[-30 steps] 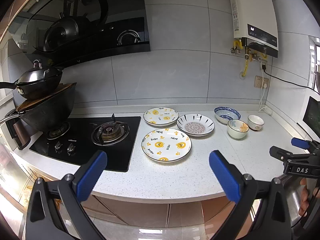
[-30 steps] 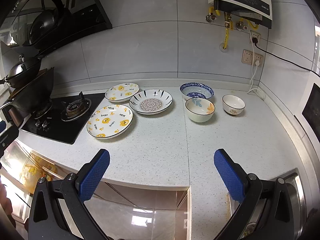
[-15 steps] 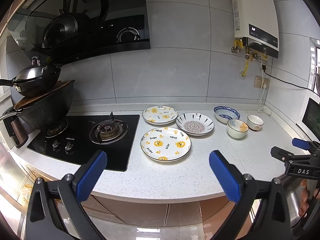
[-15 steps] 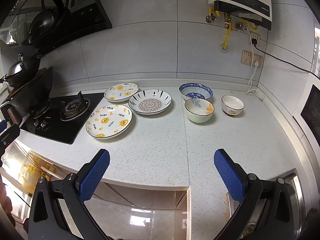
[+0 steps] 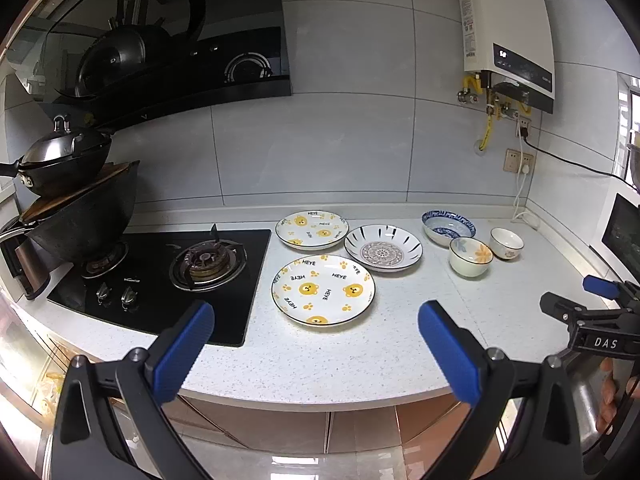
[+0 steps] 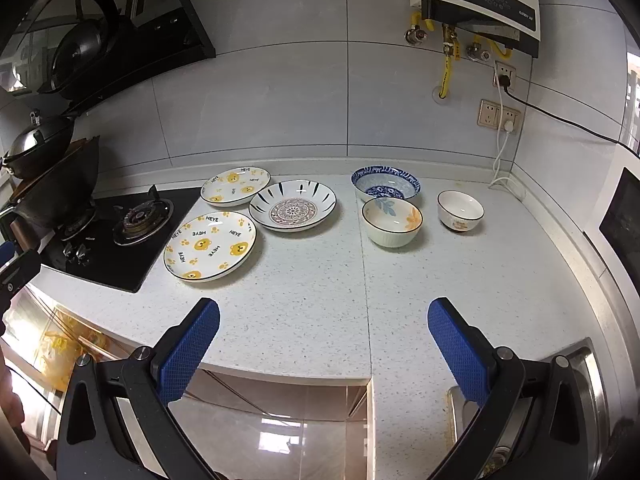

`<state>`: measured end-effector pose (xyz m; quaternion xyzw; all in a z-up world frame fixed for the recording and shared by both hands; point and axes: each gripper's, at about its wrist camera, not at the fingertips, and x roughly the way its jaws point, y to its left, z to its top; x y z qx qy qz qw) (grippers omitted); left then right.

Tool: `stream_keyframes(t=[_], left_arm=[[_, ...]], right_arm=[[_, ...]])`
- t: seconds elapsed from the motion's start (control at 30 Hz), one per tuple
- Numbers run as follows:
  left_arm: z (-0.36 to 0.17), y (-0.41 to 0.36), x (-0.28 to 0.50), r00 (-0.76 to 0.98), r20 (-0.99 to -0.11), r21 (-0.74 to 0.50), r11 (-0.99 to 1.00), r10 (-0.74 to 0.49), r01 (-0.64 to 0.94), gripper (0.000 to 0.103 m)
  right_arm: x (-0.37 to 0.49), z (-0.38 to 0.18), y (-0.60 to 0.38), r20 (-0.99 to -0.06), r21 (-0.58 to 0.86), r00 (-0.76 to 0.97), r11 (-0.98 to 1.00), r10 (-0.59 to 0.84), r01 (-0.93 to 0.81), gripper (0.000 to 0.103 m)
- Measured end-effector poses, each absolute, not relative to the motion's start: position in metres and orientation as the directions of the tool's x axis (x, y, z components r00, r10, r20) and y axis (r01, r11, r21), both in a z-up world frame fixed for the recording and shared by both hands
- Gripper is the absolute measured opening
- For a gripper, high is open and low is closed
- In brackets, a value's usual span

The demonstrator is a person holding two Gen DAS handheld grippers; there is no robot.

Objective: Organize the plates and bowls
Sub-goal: 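Move both grippers toward the large yellow bear plate on the counter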

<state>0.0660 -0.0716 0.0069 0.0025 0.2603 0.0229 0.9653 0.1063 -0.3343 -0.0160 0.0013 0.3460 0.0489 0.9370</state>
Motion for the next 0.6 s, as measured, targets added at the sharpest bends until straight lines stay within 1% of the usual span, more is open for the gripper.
stream_keyframes(t=[0.37, 0.6], left_arm=[[0.001, -0.075, 0.077, 0.851, -0.523, 0.016, 0.999, 0.041, -0.039, 0.103], [-0.006, -0.074, 0.086, 0.836, -0.547, 0.015, 0.999, 0.041, -0.039, 0.103]], right_arm=[[0.113, -0.019, -0.336, -0.655, 0.033, 0.751, 0.996, 0.088, -0.088, 0.102], [0.12, -0.027, -0.332, -0.669, 0.04, 0.735, 0.993, 0.109, -0.111, 0.102]])
